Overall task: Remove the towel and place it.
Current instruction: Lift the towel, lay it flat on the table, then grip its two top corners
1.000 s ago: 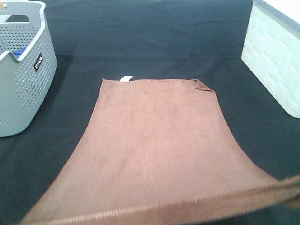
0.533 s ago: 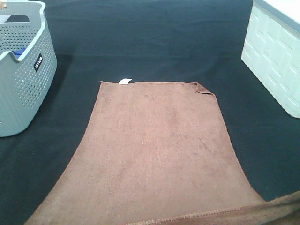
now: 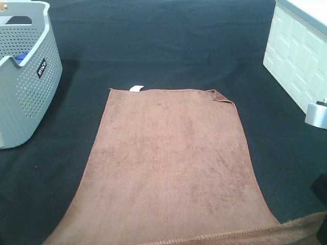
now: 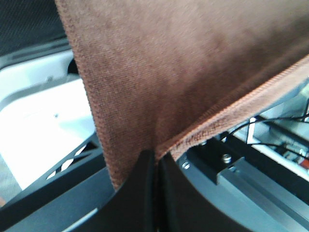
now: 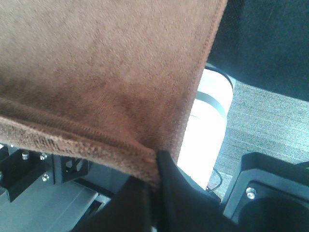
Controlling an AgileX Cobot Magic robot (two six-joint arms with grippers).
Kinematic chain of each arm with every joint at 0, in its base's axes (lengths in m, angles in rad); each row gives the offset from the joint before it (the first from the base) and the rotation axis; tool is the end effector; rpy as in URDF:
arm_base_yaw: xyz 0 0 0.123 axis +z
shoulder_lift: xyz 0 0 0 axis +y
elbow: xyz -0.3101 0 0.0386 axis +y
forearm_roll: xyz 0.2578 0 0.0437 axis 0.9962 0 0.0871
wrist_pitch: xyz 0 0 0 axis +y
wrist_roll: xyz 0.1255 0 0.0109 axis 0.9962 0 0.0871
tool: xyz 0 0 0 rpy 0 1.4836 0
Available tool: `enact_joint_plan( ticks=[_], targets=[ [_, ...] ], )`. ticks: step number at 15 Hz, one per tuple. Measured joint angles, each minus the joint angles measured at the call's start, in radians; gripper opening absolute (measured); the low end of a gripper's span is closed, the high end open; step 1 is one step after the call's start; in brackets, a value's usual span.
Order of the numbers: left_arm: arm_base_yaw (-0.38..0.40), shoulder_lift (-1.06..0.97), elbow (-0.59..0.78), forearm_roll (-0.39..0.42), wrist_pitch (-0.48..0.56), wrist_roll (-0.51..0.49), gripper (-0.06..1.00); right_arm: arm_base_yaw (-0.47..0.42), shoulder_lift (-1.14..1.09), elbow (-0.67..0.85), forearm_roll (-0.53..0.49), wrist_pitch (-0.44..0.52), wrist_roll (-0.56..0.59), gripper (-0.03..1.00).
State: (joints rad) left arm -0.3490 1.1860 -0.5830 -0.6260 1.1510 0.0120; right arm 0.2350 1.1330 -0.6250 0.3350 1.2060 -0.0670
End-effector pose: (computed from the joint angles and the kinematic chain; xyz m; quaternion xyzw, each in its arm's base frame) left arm 0.1227 -0.1164 0.2083 -0.0340 -0.9598 0.2633 0.0911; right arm 0.1325 0.0715 0.2132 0.0852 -0.9840 -0.1512 0.0404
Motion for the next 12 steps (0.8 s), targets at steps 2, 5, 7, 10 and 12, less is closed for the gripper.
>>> enact_joint_plan(
  ticks=[2, 5, 7, 10, 12],
  targets=[
    [0.0, 0.083, -0.039, 0.015, 0.003, 0.021, 0.0, -0.001, 0.041, 0.0, 0.0, -0.027, 0.0, 0.01],
    [-0.064, 0.181, -0.103, 0.086, -0.011, 0.07, 0.0, -0.002, 0.129, 0.0, 0.026, -0.111, -0.052, 0.01],
    [-0.144, 0.263, -0.134, 0.13, -0.013, 0.076, 0.0, -0.005, 0.196, 0.0, 0.063, -0.132, -0.109, 0.01],
    [-0.24, 0.368, -0.216, 0.151, -0.016, 0.076, 0.0, -0.005, 0.275, 0.0, 0.07, -0.137, -0.138, 0.01],
    [-0.286, 0.422, -0.276, 0.152, -0.017, 0.076, 0.0, -0.005, 0.317, 0.028, 0.103, -0.13, -0.174, 0.01]
  ],
)
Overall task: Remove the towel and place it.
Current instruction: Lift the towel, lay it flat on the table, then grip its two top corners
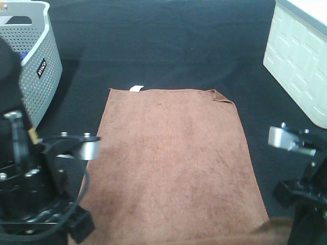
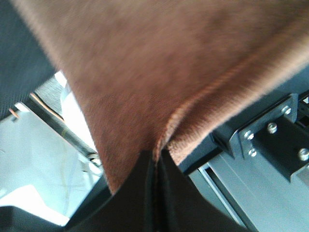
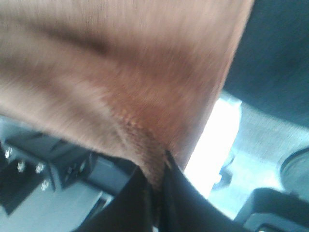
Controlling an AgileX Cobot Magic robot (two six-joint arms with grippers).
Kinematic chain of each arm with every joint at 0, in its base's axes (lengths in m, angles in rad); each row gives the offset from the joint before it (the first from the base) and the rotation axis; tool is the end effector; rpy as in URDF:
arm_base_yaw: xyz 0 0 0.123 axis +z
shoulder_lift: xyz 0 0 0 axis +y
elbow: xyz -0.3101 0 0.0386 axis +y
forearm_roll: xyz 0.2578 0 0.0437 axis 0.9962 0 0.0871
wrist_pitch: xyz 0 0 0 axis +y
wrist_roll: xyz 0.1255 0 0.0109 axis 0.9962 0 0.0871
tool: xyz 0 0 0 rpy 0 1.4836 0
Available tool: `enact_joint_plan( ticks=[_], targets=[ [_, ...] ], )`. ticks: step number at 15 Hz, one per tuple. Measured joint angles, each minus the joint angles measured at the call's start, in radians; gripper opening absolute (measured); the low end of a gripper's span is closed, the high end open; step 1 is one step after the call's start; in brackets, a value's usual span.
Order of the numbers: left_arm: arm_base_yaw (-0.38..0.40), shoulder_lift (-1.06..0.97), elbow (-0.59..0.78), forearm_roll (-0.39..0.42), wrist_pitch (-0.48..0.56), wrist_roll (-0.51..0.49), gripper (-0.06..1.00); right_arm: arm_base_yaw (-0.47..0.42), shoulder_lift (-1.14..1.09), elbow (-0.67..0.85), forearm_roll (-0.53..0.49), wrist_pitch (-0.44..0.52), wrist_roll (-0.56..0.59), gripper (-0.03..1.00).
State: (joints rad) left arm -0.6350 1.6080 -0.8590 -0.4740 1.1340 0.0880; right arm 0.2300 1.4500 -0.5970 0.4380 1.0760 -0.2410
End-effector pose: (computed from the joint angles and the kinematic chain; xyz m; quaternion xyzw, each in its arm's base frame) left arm 0.1689 -0.1892 0.1751 -0.2270 -0.9468 0.1633 0.1592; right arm 0.1615 0.0861 0.1562 0.1012 -0.9703 -0.1762 0.1309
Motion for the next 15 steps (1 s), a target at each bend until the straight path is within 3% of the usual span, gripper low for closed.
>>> enact_joint_plan(
  ticks=[6, 9, 10, 12, 15],
  targets=[
    [-0.06, 0.075, -0.012, -0.038, 0.015, -0.001, 0.0, 0.0, 0.02, 0.047, 0.064, 0.007, -0.065, 0.02],
    [-0.063, 0.075, -0.012, -0.056, 0.01, -0.008, 0.0, 0.0, 0.02, 0.047, 0.074, 0.01, -0.087, 0.08],
    [-0.065, 0.075, -0.012, -0.061, 0.005, -0.008, 0.02, 0.0, 0.02, 0.047, 0.074, 0.01, -0.087, 0.13],
    [-0.091, 0.075, -0.012, -0.066, -0.02, 0.019, 0.13, 0.0, 0.02, 0.047, 0.074, 0.01, -0.087, 0.36],
    [-0.142, 0.075, -0.012, -0.068, -0.074, -0.025, 0.51, 0.0, 0.02, 0.047, 0.074, 0.01, -0.087, 0.71]
  ],
)
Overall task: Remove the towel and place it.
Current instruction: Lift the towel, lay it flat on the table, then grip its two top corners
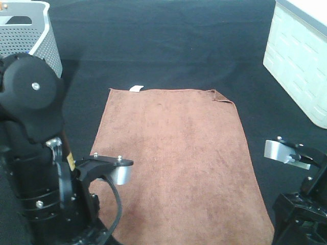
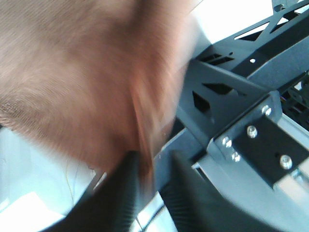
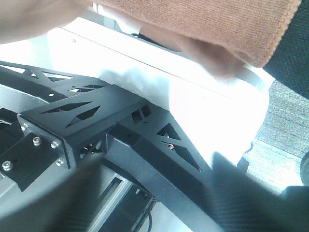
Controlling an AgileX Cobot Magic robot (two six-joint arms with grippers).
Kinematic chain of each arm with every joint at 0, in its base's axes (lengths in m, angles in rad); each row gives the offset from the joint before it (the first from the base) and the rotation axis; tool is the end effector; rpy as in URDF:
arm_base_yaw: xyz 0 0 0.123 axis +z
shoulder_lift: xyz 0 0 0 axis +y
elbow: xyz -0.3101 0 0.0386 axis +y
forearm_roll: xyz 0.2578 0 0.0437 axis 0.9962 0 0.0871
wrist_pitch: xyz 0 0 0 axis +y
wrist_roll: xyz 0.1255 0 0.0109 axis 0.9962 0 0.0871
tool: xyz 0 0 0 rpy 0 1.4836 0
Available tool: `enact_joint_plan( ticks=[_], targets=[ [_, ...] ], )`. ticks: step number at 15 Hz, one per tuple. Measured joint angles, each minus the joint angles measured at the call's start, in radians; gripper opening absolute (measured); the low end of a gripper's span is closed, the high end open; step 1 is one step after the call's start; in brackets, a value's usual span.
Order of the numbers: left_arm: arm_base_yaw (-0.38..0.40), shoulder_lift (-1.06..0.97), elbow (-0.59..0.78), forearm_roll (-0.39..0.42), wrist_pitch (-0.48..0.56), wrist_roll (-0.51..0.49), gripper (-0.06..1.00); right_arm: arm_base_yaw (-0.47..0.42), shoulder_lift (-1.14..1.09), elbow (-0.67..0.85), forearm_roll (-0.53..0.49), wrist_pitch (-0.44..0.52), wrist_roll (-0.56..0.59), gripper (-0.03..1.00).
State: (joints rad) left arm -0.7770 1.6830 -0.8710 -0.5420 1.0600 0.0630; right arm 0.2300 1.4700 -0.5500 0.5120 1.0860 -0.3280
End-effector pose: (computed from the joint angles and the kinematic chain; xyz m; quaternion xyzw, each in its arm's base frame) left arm 0.1498 -0.2268 0.1585 -0.2491 -0.9380 0.1685 0.1727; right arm 0.1489 0.0910 0.1480 0.1134 -0.9586 -0.2082 0.1575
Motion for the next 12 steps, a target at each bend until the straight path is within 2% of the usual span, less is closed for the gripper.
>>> enact_joint_plan(
  ticks=[2, 3, 5, 7, 9, 11, 12],
  targets=[
    [-0.01, 0.0, 0.0, -0.001, -0.005, -0.081, 0.74, 0.0, 0.0, 0.0, 0.0, -0.005, 0.0, 0.77],
    [-0.01, 0.0, -0.003, 0.0, -0.005, -0.1, 0.78, 0.0, 0.0, 0.0, -0.009, -0.013, -0.006, 0.78],
    [-0.012, 0.0, -0.038, 0.007, 0.004, -0.107, 0.79, -0.005, 0.001, -0.034, -0.089, -0.026, 0.012, 0.78],
    [0.002, 0.0, -0.128, 0.08, 0.018, -0.108, 0.8, -0.043, 0.003, -0.127, -0.219, -0.062, 0.107, 0.78],
    [0.098, 0.017, -0.255, 0.178, 0.057, -0.099, 0.8, -0.162, 0.003, -0.247, -0.289, -0.094, 0.166, 0.78],
    [0.214, 0.056, -0.39, 0.237, 0.095, -0.075, 0.8, -0.268, 0.003, -0.342, -0.268, -0.097, 0.166, 0.78],
    [0.267, 0.068, -0.439, 0.266, 0.085, -0.072, 0.8, -0.289, 0.003, -0.366, -0.26, -0.1, 0.165, 0.78]
  ],
)
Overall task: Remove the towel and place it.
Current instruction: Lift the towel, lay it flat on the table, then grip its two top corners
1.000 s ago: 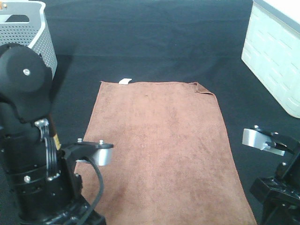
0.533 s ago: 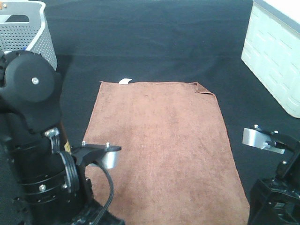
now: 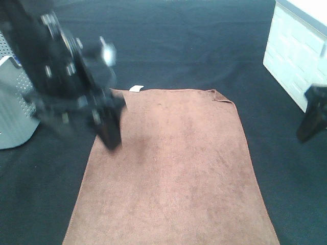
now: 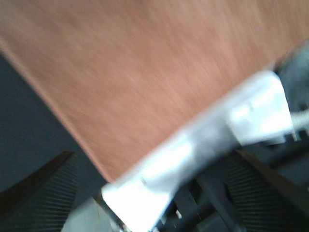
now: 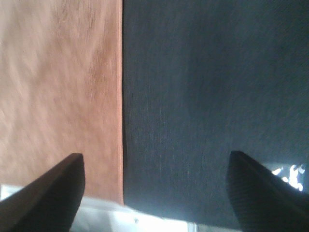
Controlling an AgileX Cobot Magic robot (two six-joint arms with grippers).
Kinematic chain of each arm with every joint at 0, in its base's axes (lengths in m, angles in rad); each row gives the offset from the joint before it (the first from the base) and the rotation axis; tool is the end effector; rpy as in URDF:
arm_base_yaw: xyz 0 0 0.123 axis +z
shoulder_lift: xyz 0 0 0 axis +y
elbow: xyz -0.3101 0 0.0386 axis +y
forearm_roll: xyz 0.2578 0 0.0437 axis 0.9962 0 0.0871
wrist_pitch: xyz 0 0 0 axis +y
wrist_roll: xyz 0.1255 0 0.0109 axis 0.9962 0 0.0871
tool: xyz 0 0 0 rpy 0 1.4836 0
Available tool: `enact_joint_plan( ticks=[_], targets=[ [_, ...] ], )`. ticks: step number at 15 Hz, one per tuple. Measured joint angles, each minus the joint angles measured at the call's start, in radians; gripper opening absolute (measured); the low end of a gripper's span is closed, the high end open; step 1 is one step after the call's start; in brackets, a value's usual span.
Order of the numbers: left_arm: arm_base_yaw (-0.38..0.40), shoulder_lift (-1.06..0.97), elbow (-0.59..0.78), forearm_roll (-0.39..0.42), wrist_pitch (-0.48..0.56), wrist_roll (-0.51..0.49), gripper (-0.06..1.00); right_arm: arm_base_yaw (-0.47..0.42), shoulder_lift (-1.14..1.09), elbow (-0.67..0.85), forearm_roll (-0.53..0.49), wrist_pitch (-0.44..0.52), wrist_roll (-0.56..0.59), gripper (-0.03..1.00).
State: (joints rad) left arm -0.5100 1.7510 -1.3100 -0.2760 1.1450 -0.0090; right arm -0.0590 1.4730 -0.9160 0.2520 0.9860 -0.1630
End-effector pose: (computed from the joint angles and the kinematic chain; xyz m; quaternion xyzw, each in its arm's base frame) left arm 0.2953 -0.2010 0.2291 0.1947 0.9719 -0.1321 0.0018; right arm 0.2670 0.0105 0.2140 0.0117 0.9924 0.1016 0.0687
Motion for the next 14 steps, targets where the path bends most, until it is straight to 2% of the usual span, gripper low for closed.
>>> enact_joint_plan(
  ticks=[2, 5, 7, 10, 11, 14],
  targets=[
    [0.072, 0.002, -0.065, 0.032, -0.036, 0.001, 0.8, -0.005, 0.0, -0.031, 0.018, -0.001, 0.0, 0.78],
    [0.088, 0.043, -0.14, 0.065, -0.059, 0.068, 0.8, -0.005, 0.001, -0.039, 0.105, -0.033, -0.045, 0.78],
    [0.101, 0.138, -0.209, 0.114, -0.065, 0.069, 0.8, -0.005, 0.034, -0.058, 0.143, -0.056, -0.057, 0.77],
    [0.171, 0.317, -0.378, 0.136, -0.038, 0.063, 0.79, -0.005, 0.182, -0.166, 0.144, -0.069, -0.065, 0.77],
    [0.202, 0.398, -0.484, 0.14, -0.022, 0.067, 0.79, -0.005, 0.258, -0.226, 0.144, -0.113, -0.11, 0.77],
    [0.227, 0.533, -0.642, 0.143, 0.004, 0.086, 0.79, -0.005, 0.359, -0.28, 0.164, -0.192, -0.177, 0.77]
  ],
)
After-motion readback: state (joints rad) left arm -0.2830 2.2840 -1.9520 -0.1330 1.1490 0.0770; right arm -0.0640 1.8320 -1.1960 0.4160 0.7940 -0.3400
